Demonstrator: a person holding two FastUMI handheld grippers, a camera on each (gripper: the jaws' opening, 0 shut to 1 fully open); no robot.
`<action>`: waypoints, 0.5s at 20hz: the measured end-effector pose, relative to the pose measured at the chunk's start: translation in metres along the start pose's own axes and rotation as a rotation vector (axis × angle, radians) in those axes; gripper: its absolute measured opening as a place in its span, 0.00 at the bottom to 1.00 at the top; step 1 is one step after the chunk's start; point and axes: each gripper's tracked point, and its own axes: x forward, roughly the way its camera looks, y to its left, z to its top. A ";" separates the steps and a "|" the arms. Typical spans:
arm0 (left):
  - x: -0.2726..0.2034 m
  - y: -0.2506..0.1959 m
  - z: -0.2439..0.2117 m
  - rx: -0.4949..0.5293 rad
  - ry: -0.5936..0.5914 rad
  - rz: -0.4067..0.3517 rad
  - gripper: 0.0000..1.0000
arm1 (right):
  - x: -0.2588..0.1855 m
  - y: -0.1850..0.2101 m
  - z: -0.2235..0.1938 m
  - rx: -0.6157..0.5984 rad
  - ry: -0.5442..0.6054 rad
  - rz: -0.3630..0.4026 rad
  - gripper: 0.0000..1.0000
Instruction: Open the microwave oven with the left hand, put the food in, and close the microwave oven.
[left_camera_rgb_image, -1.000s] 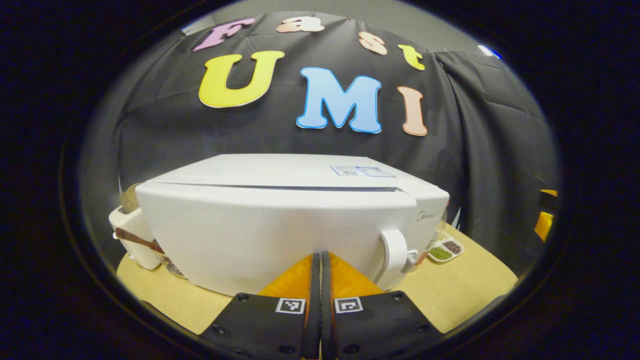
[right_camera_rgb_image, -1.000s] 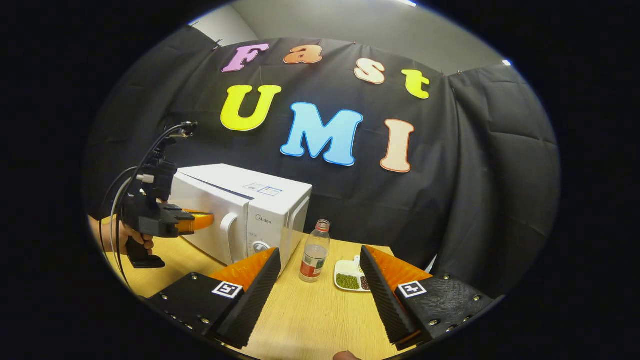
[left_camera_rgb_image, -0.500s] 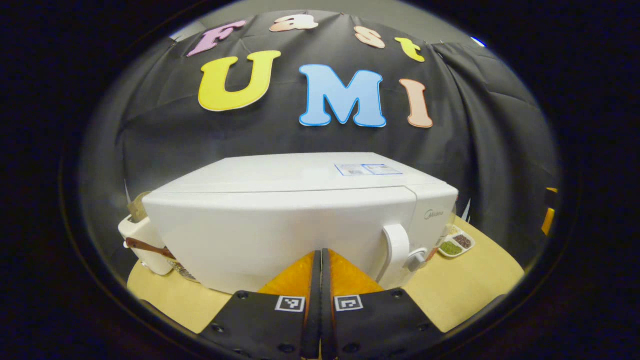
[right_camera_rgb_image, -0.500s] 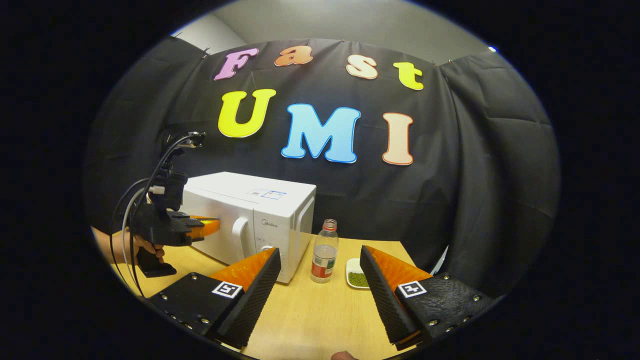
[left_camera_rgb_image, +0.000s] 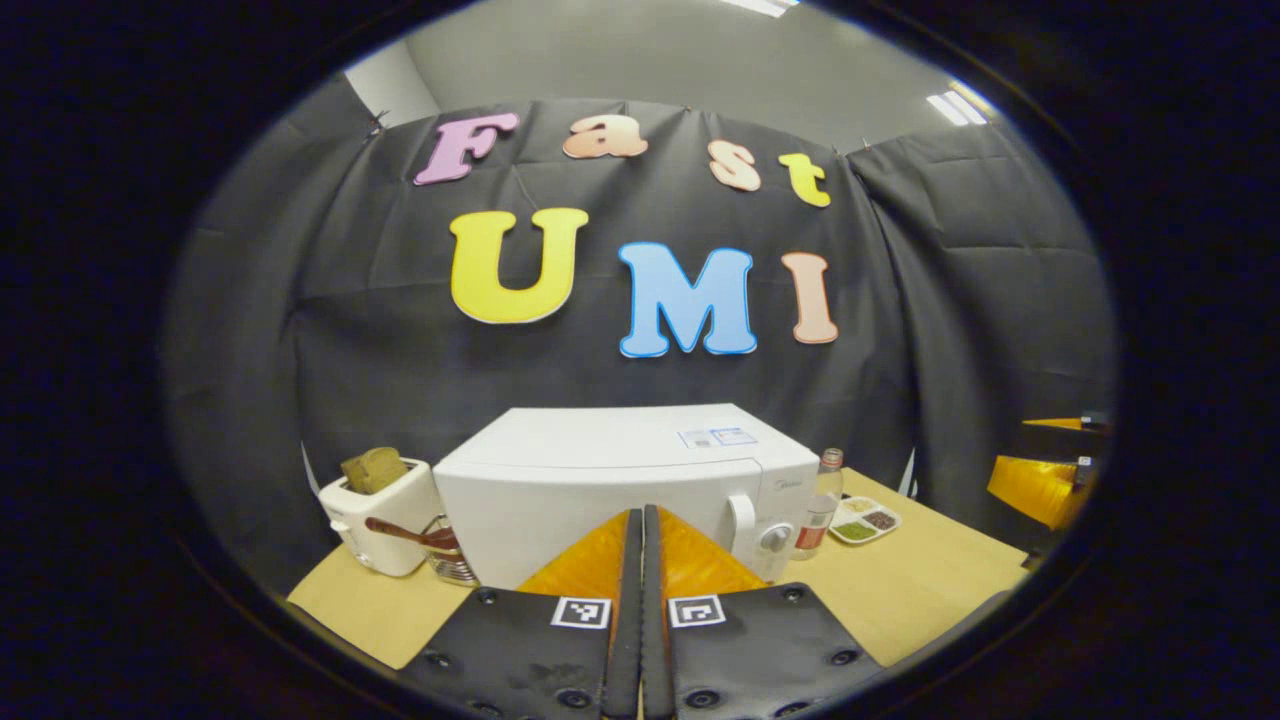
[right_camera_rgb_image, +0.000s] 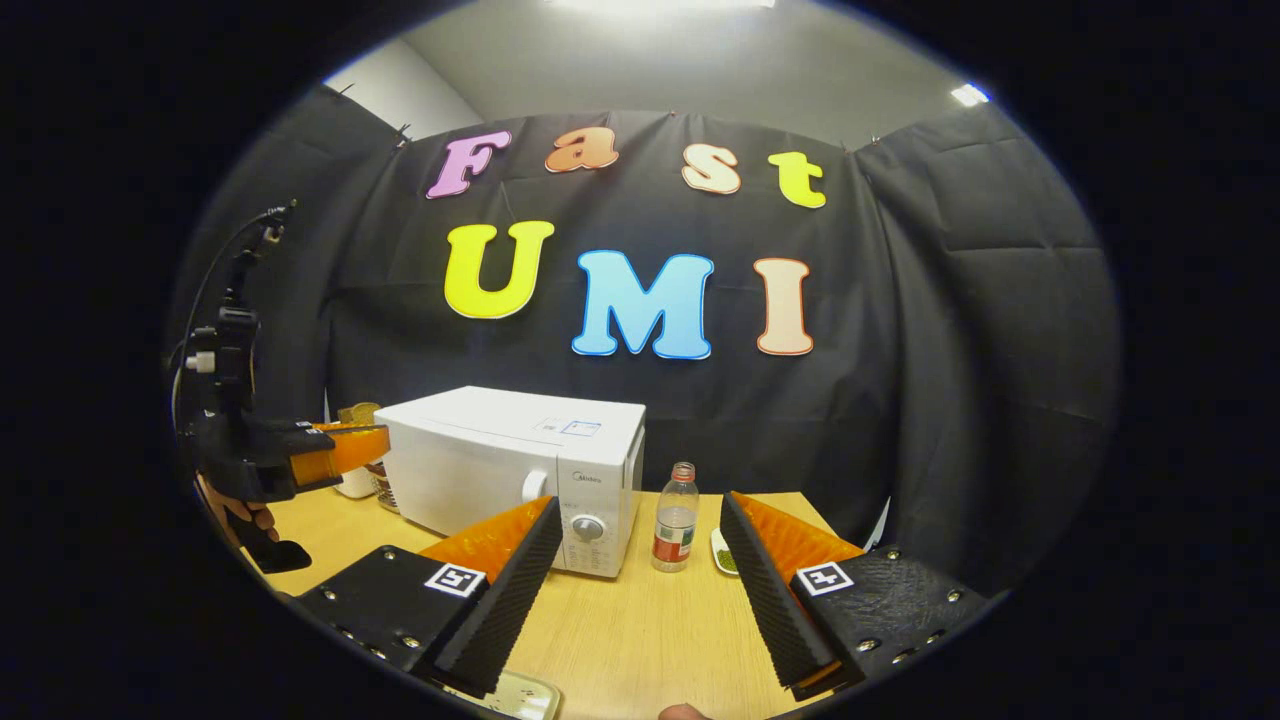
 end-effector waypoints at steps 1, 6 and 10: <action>-0.012 0.003 0.006 -0.006 -0.014 0.000 0.07 | -0.007 0.006 0.004 -0.002 -0.009 0.000 0.98; -0.076 0.023 0.024 -0.023 -0.058 0.037 0.07 | -0.038 0.035 0.013 0.030 -0.045 0.006 0.97; -0.126 0.046 0.024 0.035 -0.093 0.104 0.77 | -0.061 0.050 0.018 0.033 -0.085 -0.002 0.97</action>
